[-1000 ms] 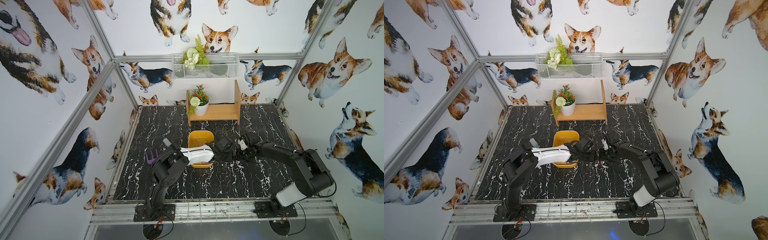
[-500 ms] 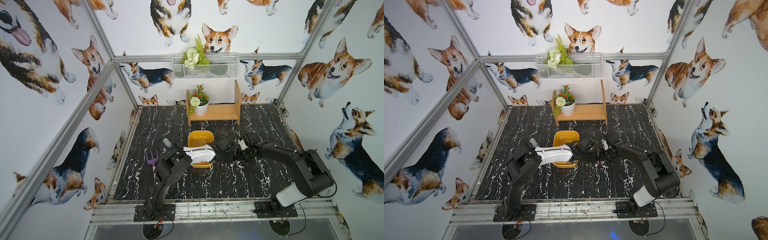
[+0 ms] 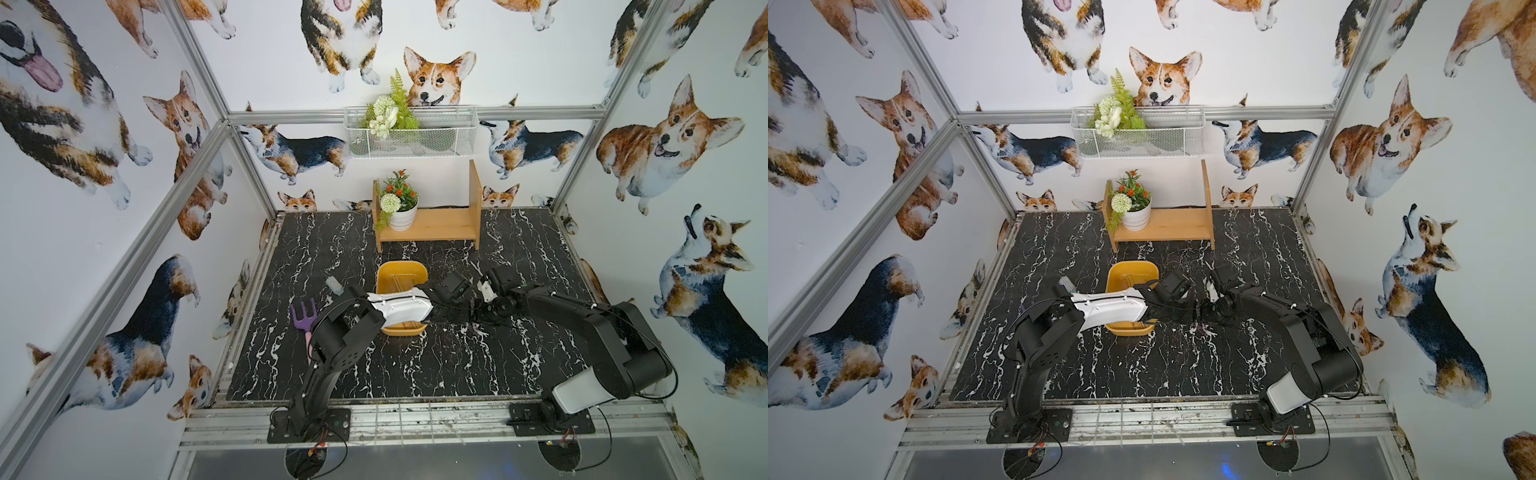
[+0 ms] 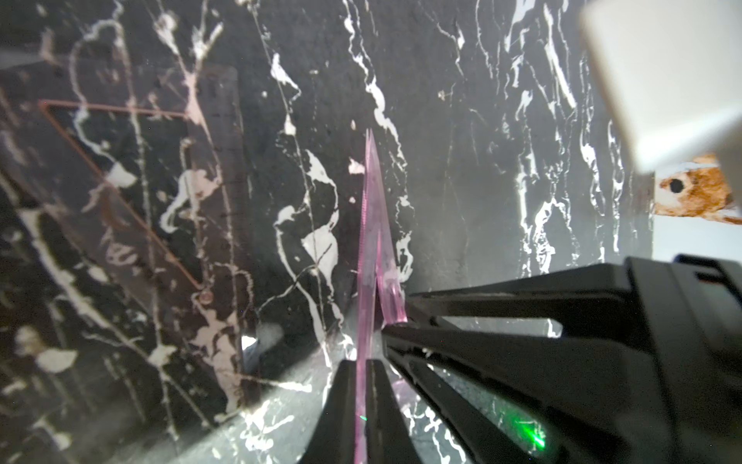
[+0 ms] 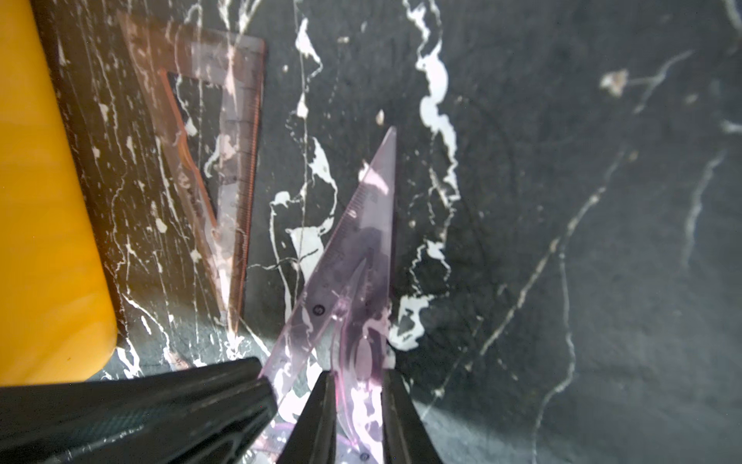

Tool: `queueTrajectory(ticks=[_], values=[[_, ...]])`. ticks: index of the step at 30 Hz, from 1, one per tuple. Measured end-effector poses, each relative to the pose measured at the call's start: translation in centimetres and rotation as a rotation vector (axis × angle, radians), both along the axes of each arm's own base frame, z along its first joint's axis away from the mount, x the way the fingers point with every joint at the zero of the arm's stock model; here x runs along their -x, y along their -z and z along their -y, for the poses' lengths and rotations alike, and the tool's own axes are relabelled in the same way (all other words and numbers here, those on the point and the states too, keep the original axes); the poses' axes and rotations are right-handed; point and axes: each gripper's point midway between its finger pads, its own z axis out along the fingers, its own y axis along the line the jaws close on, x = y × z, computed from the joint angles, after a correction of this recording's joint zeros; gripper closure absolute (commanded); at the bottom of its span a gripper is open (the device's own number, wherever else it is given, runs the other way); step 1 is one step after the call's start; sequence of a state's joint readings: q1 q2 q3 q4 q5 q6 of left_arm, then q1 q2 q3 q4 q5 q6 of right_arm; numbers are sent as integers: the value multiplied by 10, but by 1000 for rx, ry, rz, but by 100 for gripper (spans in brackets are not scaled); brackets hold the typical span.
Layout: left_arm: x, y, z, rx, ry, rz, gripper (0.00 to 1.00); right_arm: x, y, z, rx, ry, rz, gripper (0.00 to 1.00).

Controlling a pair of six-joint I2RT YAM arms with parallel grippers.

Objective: Put the scattered rulers into the storage box
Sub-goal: Pick up the ruler from the center of the board, then place the ruler in the storage box.

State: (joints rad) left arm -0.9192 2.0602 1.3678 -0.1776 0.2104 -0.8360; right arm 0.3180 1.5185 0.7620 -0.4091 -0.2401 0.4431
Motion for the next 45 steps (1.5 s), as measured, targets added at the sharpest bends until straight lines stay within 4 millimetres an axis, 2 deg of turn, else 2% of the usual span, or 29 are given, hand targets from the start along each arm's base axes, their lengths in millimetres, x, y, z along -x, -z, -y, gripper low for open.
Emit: queueTrajectory(ticks=[3,5,9,12,15,19,23,28,32,39,45], values=[[0,-2,2,9,4,-3,100,4,-3,2,5,2,-15,75],[1,-3,3,14,6,-4,100,6,-8,4,12,5,-15,70],[1,-3,3,18,3,-10,100,3,-27,10,38,18,14,49],[1,-7,5,28,5,-6,100,-1,-49,13,53,25,55,39],[0,-18,7,44,5,8,100,-5,-73,20,78,39,113,35],[-7,-45,13,87,3,46,100,-8,-98,27,97,57,167,33],[-9,-67,16,120,5,74,100,-7,-107,31,109,67,178,33],[-11,-94,7,136,3,113,100,-5,-113,35,120,74,185,33],[-17,-113,-16,132,-31,146,100,-8,-120,34,113,74,200,33],[-27,-138,-72,101,-99,196,100,-9,-121,22,59,51,182,35],[-34,-150,-127,83,-176,223,100,-13,-125,-1,11,-6,186,35]])
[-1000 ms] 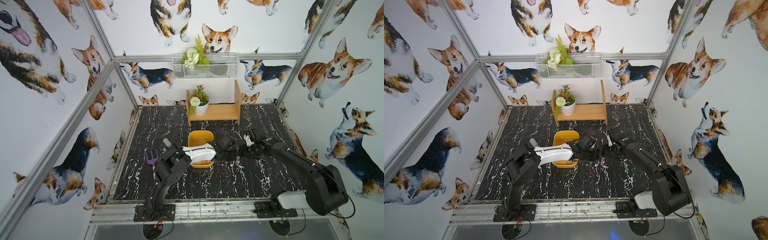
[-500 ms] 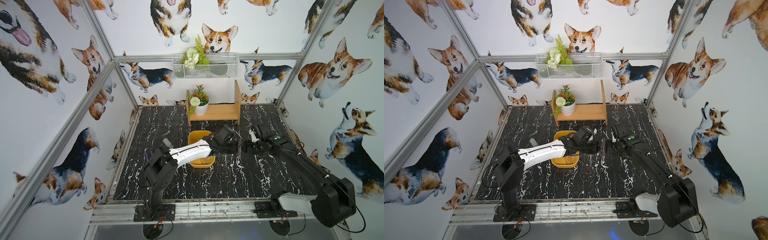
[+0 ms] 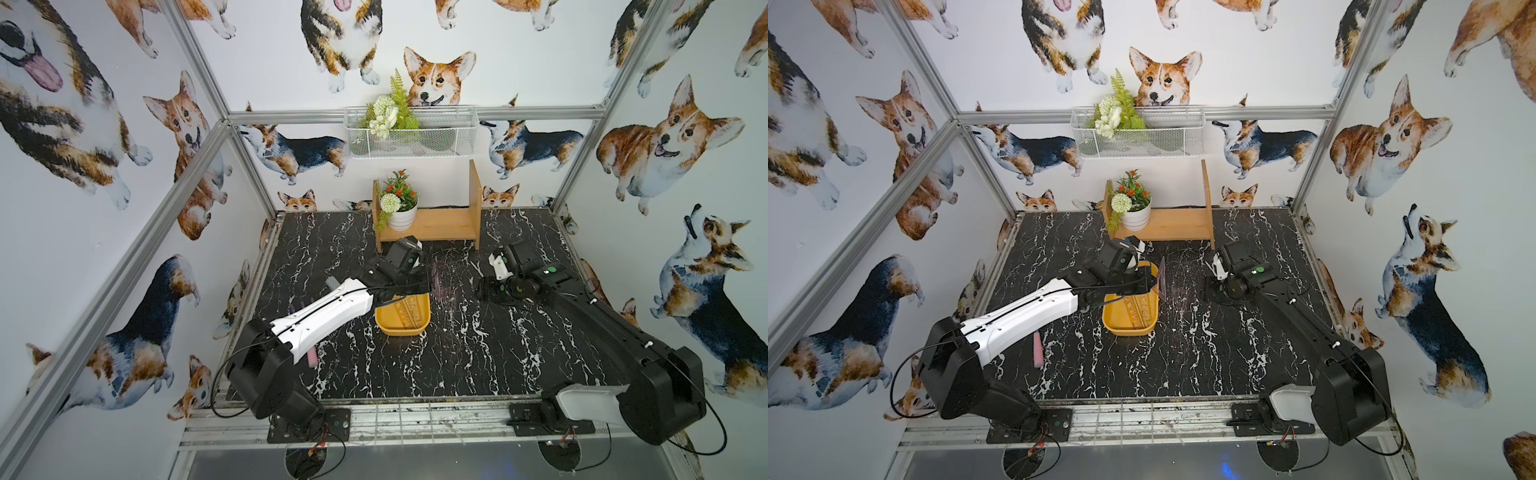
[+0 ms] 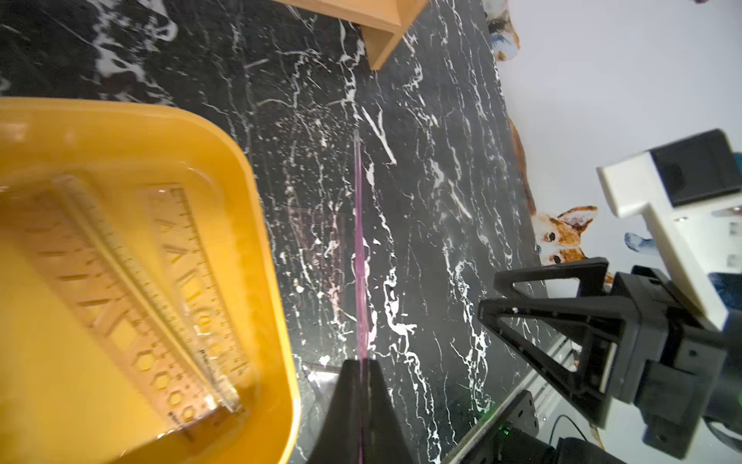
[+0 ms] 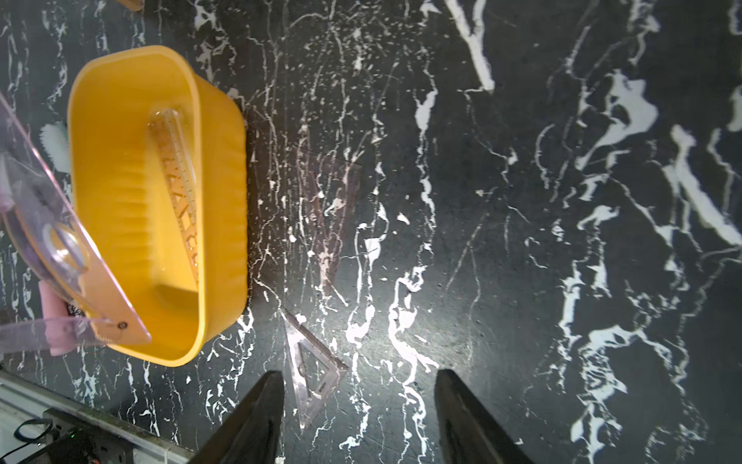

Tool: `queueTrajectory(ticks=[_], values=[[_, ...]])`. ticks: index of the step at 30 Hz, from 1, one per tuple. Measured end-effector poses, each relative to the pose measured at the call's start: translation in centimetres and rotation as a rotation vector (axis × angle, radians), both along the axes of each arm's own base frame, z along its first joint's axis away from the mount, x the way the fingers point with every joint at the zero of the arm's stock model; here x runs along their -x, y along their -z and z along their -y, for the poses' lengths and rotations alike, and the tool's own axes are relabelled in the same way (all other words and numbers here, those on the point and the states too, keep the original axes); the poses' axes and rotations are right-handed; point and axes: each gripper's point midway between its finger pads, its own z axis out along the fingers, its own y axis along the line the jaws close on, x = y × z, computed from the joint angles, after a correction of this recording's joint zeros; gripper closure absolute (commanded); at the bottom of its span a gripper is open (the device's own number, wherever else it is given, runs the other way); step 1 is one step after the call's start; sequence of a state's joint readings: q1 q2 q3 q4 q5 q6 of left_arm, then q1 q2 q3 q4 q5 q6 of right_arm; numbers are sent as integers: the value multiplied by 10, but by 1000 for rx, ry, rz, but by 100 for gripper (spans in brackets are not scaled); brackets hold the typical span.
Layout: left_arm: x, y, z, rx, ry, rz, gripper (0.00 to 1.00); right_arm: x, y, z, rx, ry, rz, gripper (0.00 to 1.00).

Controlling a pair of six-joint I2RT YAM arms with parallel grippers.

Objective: Put the scattered rulers into the storage box
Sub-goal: Place the ruler in the storage box, then move the storage box to the center of the board.

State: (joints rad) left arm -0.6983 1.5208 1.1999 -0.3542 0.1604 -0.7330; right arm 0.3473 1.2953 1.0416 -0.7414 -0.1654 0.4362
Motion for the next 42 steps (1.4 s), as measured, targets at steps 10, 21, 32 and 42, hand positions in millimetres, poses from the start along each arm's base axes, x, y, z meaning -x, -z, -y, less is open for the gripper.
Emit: queueTrajectory(ticks=[10,21,32,42], values=[[-1,20,-63,-103,-62,-37,100,-5,10,-65,-67,-121,-26,30],[4,65,-90,-218,-68,-116,59,-16,35,-114,-161,-177,-86,27],[3,34,-106,-207,-115,-47,47,-31,59,-136,-179,-191,-134,28],[25,1,-128,-143,-173,22,47,-35,71,-178,-190,-270,-152,29]])
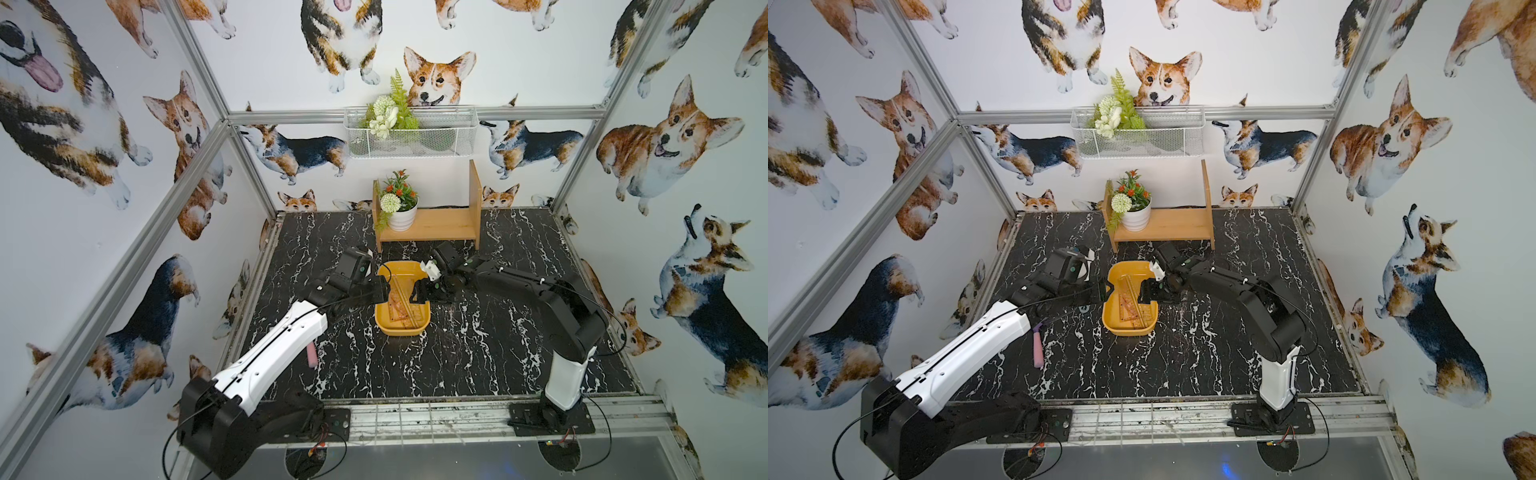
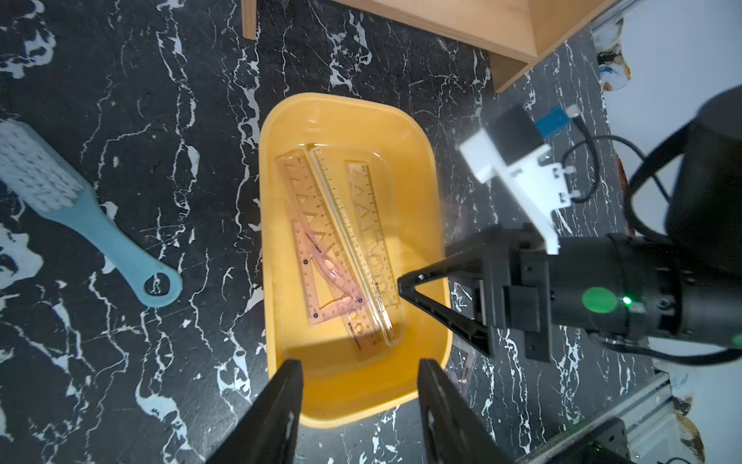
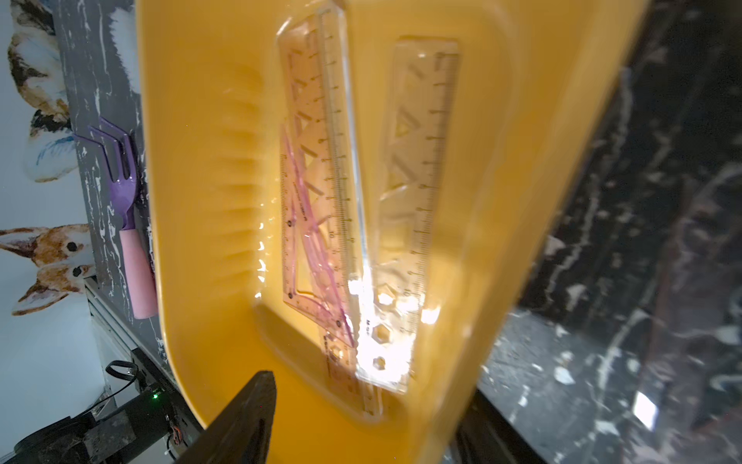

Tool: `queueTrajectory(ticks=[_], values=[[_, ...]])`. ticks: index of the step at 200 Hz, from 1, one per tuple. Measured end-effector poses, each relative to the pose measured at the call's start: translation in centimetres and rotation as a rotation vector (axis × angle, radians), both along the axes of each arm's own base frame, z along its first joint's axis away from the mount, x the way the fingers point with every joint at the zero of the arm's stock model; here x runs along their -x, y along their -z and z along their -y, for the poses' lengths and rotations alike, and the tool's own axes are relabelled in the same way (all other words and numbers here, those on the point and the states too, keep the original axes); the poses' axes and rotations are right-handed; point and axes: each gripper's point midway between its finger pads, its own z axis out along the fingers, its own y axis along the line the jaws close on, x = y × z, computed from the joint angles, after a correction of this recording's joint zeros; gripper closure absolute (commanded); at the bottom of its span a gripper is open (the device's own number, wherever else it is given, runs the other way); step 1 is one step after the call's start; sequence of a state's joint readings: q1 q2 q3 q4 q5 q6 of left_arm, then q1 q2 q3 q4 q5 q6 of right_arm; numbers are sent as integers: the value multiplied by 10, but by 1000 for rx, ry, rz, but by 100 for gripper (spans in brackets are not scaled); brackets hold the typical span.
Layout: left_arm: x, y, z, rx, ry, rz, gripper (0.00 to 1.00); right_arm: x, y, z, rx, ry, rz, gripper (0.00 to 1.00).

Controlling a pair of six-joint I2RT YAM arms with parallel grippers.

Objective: Put the scattered rulers into the storage box
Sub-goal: Move the storage box to the center of the board, then adjust the ruler at the center of the board.

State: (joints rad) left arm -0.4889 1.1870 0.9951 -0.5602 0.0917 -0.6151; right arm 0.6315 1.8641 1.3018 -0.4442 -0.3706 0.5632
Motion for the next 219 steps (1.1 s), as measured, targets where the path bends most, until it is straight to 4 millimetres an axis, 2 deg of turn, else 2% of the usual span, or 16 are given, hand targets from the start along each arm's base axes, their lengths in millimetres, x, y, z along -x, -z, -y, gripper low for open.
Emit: queueTrajectory(ticks=[58,86,116,153,181,195,219], values=[[17,-7,-23,19,-57,11,47,-10,4,-42,-18,-47,4,30],[19,-5,-25,19,-61,7,48,-16,6,-47,-15,-46,1,30],[21,-4,-24,28,-55,-2,48,-19,-3,-45,-9,-39,19,29],[19,-1,-21,31,-48,-17,50,-15,-31,-32,4,-25,78,29],[17,-1,-14,50,-37,-29,50,-9,-42,-13,32,-16,103,32],[16,-1,-11,55,-29,-26,51,-8,-44,1,53,3,115,36],[17,1,-1,64,-8,-36,51,-8,-37,39,126,58,113,46]])
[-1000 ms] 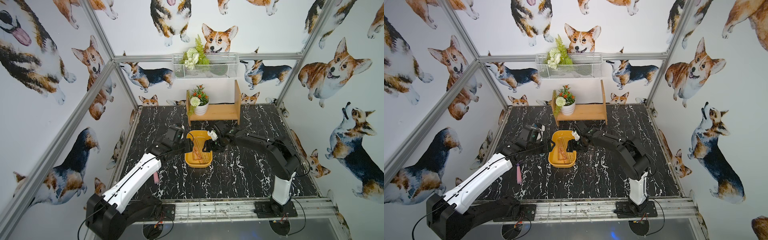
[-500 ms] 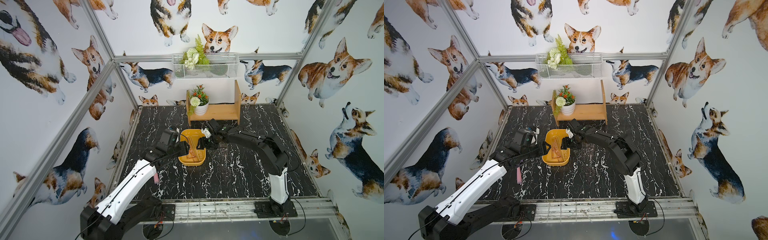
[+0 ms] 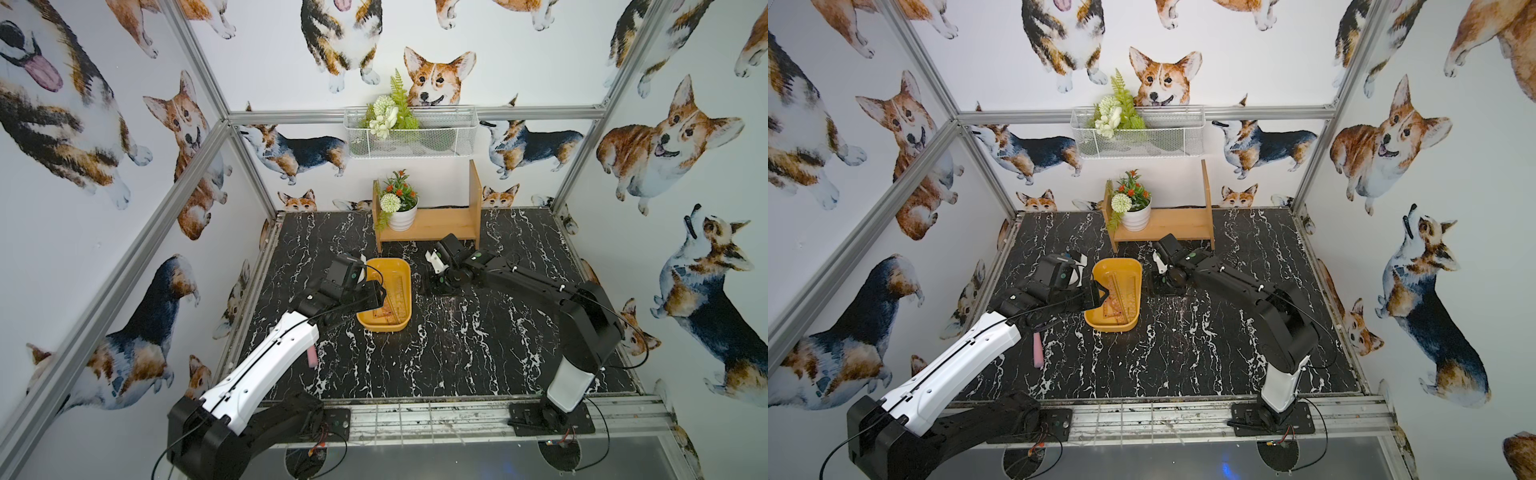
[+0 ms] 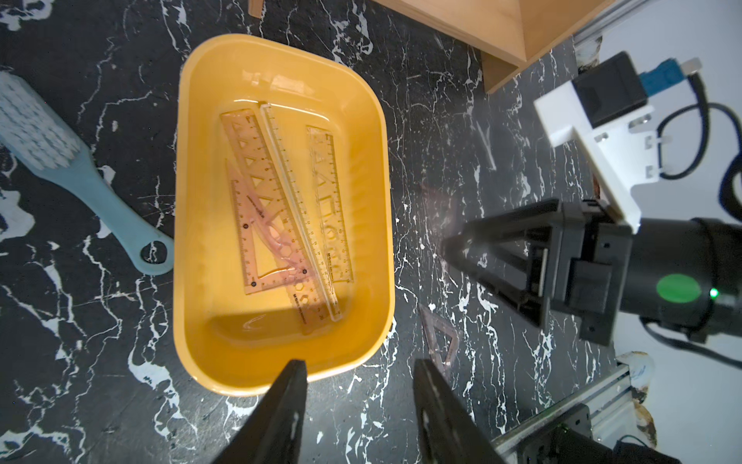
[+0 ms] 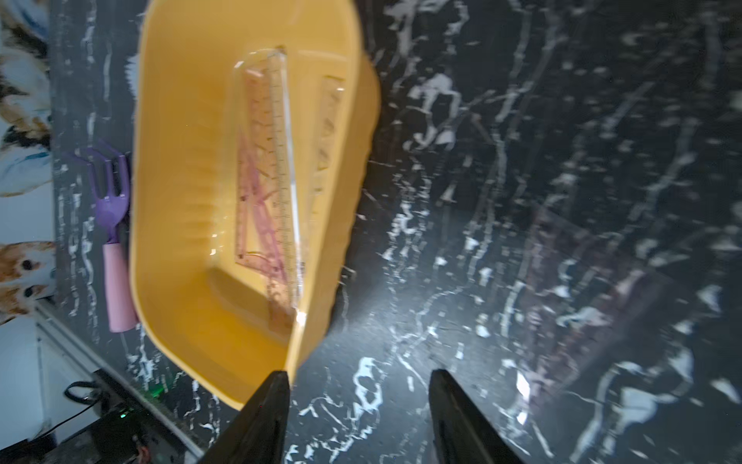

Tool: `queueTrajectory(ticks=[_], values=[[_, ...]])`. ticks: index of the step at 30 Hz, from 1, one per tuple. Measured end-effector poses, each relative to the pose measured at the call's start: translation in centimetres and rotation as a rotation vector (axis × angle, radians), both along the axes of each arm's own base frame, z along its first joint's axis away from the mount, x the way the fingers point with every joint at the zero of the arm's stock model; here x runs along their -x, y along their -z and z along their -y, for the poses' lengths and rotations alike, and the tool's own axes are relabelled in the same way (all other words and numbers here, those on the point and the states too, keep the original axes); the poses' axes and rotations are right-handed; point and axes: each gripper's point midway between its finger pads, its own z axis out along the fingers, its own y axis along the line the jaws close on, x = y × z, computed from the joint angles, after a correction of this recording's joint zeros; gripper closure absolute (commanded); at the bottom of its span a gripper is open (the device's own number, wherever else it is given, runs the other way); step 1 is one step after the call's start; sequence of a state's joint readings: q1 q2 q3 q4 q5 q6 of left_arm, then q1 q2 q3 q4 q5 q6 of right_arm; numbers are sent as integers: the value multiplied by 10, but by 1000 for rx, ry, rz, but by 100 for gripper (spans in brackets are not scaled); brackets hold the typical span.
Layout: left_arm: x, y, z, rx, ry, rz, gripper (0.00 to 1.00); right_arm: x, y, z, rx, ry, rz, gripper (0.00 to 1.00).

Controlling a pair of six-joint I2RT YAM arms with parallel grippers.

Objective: Put the scattered rulers into the storage box
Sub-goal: Adjust the ruler at the center of the board.

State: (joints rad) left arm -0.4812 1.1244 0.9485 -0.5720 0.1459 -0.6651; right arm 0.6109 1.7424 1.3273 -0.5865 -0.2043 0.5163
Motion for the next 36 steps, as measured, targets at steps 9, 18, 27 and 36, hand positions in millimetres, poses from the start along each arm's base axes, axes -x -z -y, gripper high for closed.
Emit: queueTrajectory(ticks=[9,18,27,36], values=[[1,3,38,23,69,-7,52,-3,25,66,192,103,-12,52],[5,7,67,30,121,-6,52,-3,53,87,330,125,-46,60],[8,10,81,44,135,1,52,-7,70,88,364,133,-80,61],[9,16,81,47,134,-1,52,-17,76,83,365,148,-90,63]])
